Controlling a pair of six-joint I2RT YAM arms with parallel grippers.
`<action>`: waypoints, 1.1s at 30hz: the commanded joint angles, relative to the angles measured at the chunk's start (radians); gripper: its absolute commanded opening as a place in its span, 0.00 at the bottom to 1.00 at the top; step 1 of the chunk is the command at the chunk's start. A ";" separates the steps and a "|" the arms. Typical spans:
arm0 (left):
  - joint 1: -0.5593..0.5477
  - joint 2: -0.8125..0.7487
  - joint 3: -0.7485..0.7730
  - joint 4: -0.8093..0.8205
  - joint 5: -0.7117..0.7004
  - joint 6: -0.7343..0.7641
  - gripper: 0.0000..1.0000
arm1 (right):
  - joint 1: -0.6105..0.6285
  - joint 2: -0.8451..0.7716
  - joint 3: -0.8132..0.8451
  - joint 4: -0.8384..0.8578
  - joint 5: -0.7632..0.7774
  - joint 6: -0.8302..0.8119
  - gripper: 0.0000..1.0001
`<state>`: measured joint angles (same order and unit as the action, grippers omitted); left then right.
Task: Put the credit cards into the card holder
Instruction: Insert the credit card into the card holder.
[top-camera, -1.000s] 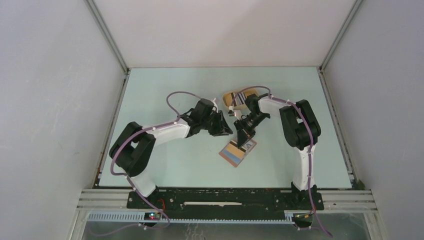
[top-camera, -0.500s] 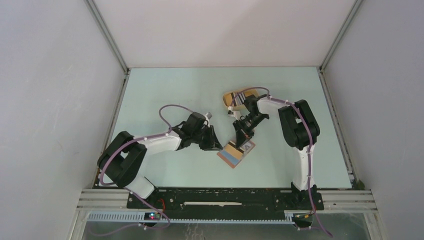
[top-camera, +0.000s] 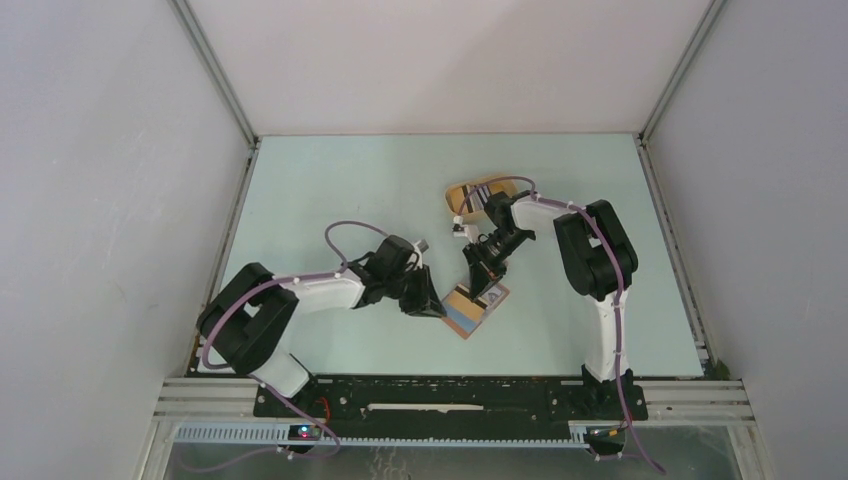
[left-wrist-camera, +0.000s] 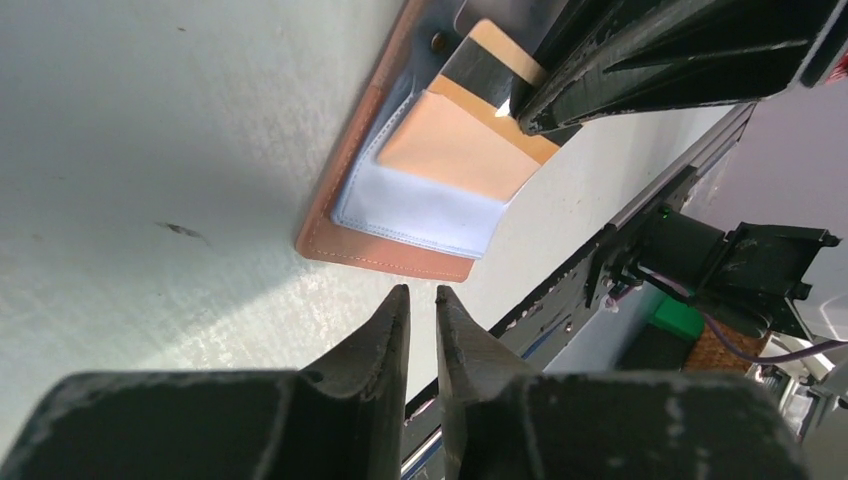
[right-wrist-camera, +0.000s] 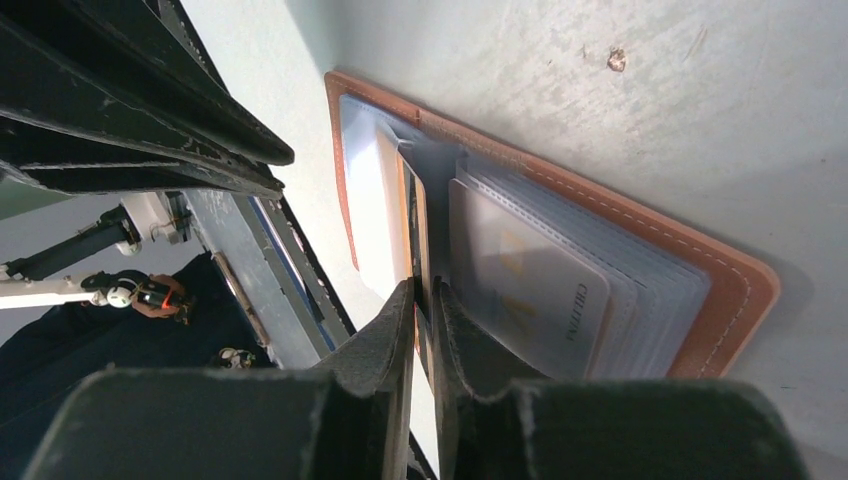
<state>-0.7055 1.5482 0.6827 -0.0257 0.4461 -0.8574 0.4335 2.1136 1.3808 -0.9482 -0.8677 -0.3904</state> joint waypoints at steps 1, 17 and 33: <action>-0.021 0.030 0.006 0.021 0.028 -0.015 0.20 | 0.013 0.008 -0.007 0.006 0.005 0.003 0.18; -0.021 0.196 0.092 0.022 0.014 -0.011 0.19 | 0.029 0.006 -0.016 0.006 0.016 0.008 0.18; 0.026 0.248 0.100 0.072 -0.007 -0.004 0.19 | 0.011 -0.034 -0.014 0.009 0.013 0.005 0.29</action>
<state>-0.6960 1.7607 0.7631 0.0151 0.5644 -0.8860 0.4416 2.1136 1.3697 -0.9398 -0.8299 -0.3840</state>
